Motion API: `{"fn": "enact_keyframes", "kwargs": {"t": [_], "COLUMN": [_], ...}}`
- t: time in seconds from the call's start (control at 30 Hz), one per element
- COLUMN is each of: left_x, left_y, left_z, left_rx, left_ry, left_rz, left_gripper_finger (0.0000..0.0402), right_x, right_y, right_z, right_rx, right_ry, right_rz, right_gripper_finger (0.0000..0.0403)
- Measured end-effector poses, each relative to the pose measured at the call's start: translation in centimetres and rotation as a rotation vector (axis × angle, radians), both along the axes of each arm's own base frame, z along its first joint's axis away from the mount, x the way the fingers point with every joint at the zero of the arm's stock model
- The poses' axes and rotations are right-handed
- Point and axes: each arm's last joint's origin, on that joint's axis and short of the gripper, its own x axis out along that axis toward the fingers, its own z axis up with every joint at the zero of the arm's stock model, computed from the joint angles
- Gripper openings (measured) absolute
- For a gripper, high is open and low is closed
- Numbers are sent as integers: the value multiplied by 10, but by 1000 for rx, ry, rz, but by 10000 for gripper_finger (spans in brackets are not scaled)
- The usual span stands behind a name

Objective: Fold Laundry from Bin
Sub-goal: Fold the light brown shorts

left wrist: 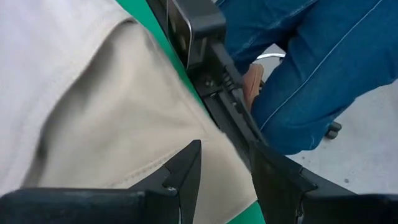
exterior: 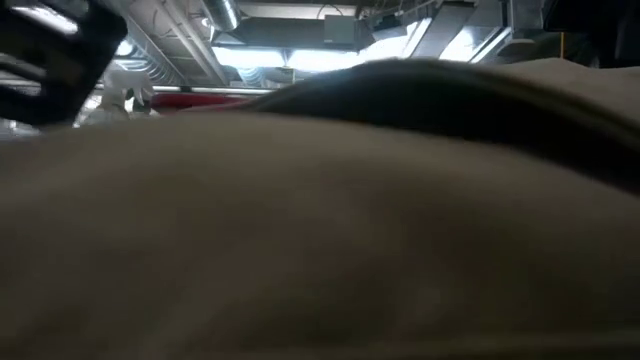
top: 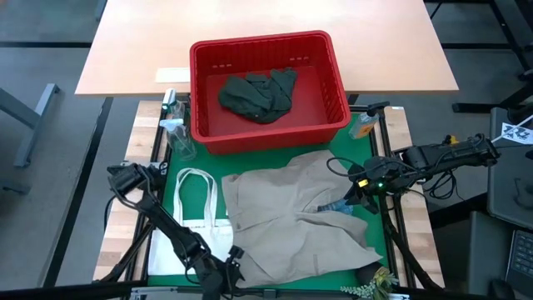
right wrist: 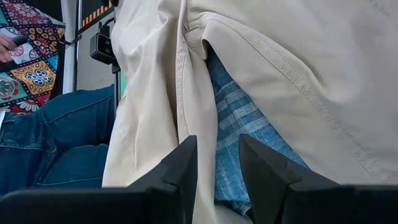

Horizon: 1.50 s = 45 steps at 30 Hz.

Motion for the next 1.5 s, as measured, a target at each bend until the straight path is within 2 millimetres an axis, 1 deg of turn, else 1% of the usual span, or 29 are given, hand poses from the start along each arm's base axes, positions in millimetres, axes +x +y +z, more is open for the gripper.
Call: {"fn": "enact_keyframes", "kwargs": {"t": [0.13, 0.37, 0.7, 0.8, 0.9, 1.0, 1.07, 1.3, 1.5], "left_x": [0, 3, 11, 14, 17, 19, 20, 21, 25], "left_y": [-1, 0, 9, 14, 18, 21, 22, 19, 19], "left_z": [-11, -24, -26, -27, -28, -28, -28, -27, -25], "left_rx": [11, 29, 36, 52, 50, 10, -26, -136, -290], "left_ry": [27, 42, 60, 75, 85, 108, 122, 128, 166], "left_rz": [-14, -7, 21, 38, 63, 117, 158, 230, 327], "left_gripper_finger": [130, 131, 129, 111, 75, 26, 8, 2, 27], "right_x": [0, 0, 0, 0, 0, 0, 0, 1, 1], "right_y": [0, 0, 0, 0, 0, 0, 0, 0, 0], "right_z": [0, 0, 0, 0, 0, 0, 0, 1, 1], "right_rx": [0, 0, 0, 0, 0, 0, 0, 2, 1], "right_ry": [0, 0, 0, 0, 0, 0, -1, -17, -18], "right_rz": [0, 0, 0, 0, 0, 0, 0, 3, 3], "right_gripper_finger": [117, 117, 117, 117, 117, 117, 117, 117, 117]}}
